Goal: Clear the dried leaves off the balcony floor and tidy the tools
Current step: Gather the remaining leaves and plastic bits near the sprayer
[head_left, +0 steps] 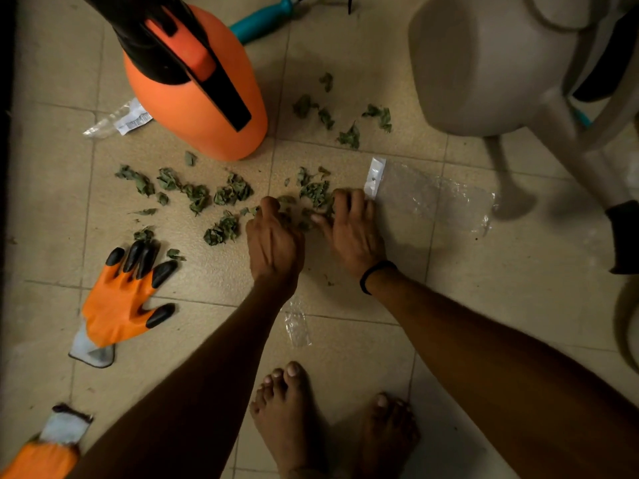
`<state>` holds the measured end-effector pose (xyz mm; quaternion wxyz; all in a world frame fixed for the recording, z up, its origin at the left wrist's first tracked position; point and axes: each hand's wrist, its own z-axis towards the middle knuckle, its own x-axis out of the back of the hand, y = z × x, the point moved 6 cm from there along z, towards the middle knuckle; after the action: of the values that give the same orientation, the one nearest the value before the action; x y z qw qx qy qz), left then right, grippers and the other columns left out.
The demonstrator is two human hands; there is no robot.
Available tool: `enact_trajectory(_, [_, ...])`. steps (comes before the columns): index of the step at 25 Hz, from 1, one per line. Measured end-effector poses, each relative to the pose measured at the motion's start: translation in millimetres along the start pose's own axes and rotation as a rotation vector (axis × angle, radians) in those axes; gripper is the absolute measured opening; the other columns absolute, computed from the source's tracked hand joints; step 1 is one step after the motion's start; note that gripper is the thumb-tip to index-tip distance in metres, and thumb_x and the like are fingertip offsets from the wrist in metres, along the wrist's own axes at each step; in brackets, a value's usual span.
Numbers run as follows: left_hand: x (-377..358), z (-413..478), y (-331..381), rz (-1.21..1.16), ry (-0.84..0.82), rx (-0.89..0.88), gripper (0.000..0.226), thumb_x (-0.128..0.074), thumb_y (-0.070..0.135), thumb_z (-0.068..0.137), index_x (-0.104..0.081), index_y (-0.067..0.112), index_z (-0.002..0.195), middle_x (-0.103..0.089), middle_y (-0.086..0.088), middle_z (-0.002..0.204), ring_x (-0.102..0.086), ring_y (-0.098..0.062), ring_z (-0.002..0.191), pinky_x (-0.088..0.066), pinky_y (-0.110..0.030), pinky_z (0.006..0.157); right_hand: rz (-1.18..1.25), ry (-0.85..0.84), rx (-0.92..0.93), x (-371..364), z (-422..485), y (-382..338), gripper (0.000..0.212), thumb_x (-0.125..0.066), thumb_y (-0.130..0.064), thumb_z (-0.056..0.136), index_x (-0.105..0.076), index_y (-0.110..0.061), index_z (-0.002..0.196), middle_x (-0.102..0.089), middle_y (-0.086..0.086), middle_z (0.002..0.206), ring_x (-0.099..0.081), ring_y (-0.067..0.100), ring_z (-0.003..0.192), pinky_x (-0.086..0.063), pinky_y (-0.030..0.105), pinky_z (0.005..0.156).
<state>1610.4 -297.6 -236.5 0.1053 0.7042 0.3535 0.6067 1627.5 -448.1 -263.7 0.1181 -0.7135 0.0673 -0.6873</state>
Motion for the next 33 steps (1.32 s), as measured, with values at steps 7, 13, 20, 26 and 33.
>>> enact_trajectory(7, [-11.9, -4.7, 1.9, 0.39, -0.082, -0.22, 0.042, -0.027, 0.036, 0.104, -0.049, 0.004, 0.121, -0.05, -0.012, 0.104, -0.039, -0.022, 0.089, -0.03, -0.035, 0.078, -0.017, -0.051, -0.038, -2.1, -5.7, 9.5, 0.034, -0.028, -0.02, 0.106, -0.06, -0.009, 0.104, -0.057, 0.008, 0.091, -0.055, 0.019, 0.079, -0.045, 0.028, 0.067])
enact_trajectory(13, [-40.2, -5.6, 10.4, 0.588, -0.284, -0.231, 0.039, -0.043, 0.021, 0.1, -0.038, 0.004, 0.134, -0.048, -0.016, 0.117, -0.048, -0.027, 0.096, -0.046, -0.037, 0.085, 0.574, -0.047, -0.354, 19.0, -67.6, 41.5, 0.01, -0.055, -0.015, 0.097, -0.049, -0.009, 0.091, -0.05, 0.001, 0.074, -0.05, 0.013, 0.063, -0.044, 0.023, 0.052])
enact_trajectory(20, [3.7, -25.3, 32.8, 0.027, -0.197, 0.074, 0.012, -0.037, 0.02, 0.106, -0.044, 0.011, 0.109, -0.055, -0.01, 0.097, -0.053, -0.027, 0.088, -0.046, -0.042, 0.067, 0.828, -0.174, -0.854, 37.0, -111.7, 30.0, 0.016, -0.058, -0.013, 0.094, -0.049, -0.012, 0.081, -0.051, -0.002, 0.069, -0.047, 0.008, 0.061, -0.042, 0.021, 0.057])
enact_trajectory(26, [106.2, -73.4, 38.8, -0.248, -0.096, 0.573, 0.028, -0.035, 0.028, 0.108, -0.048, 0.004, 0.111, -0.056, -0.011, 0.094, -0.052, -0.026, 0.084, -0.037, -0.035, 0.07, 1.101, -0.405, -1.064, 115.7, -99.9, -37.6, 0.01, -0.054, -0.019, 0.097, -0.051, -0.012, 0.091, -0.052, 0.002, 0.069, -0.045, 0.012, 0.055, -0.04, 0.024, 0.047])
enact_trajectory(33, [259.4, -153.6, 15.4, -0.721, 0.176, 0.955, 0.033, -0.036, 0.039, 0.104, -0.05, 0.013, 0.09, -0.053, -0.006, 0.079, -0.052, -0.027, 0.08, -0.042, -0.04, 0.069, 1.049, -0.657, -0.872, 246.5, -99.5, -169.8, 0.016, -0.058, -0.027, 0.095, -0.052, -0.017, 0.084, -0.054, 0.002, 0.069, -0.05, 0.014, 0.06, -0.042, 0.029, 0.053])
